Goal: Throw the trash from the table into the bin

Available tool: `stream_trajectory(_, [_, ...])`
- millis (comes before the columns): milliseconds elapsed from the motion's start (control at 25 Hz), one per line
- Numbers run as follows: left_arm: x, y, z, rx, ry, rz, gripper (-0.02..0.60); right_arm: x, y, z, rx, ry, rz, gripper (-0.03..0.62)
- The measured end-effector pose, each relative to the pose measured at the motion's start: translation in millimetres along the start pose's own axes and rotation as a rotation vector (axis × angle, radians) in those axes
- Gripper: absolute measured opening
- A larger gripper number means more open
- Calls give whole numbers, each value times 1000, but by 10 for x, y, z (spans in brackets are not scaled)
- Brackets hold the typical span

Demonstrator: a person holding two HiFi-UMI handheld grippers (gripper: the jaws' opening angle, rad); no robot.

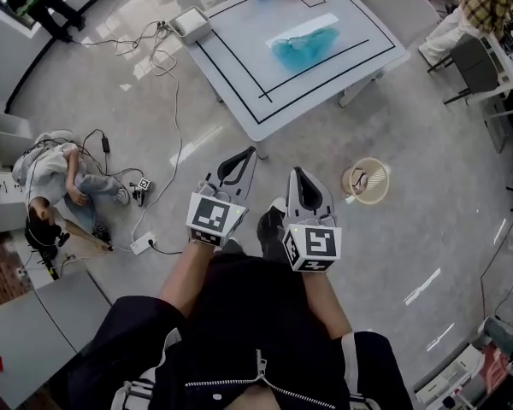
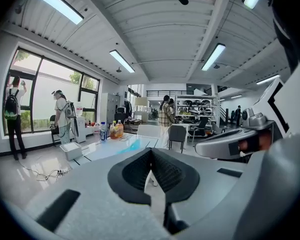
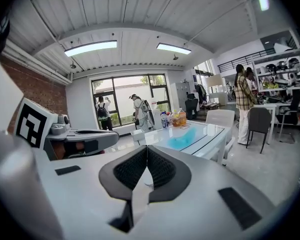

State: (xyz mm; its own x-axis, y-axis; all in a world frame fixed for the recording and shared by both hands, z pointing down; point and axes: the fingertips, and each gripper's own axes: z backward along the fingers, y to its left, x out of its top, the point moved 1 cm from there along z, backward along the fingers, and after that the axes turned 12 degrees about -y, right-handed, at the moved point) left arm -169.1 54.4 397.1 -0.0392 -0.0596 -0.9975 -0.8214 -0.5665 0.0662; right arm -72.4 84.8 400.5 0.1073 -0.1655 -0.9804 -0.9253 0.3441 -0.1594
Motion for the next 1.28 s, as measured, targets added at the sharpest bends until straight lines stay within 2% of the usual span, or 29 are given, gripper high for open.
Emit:
stream_trajectory(160, [26,29,-404,21,3,35,6,106,-396,-266,18,2,15,9])
stream_trajectory(520, [-93,294,-857,65,20,-12,6,107,-770,-782,49,20,2,9])
stream_trajectory(760, [-144,559,-1293,36,38,7,6,96,-917,-1264,43,33,42,11])
stream_trajectory(920, [-251,772,-1619,-1,50,14,6,45,-1040,-1653,31,65,48,12])
stream_trajectory(1080, [-297,991,-1911,-22,50,57,6,-43,-1125,-2010,12,103,42,12])
stream_trajectory(1280, [-354,1244,-2229,-53,63,62,6,-113,-1240,-2418,-18,128,47,12])
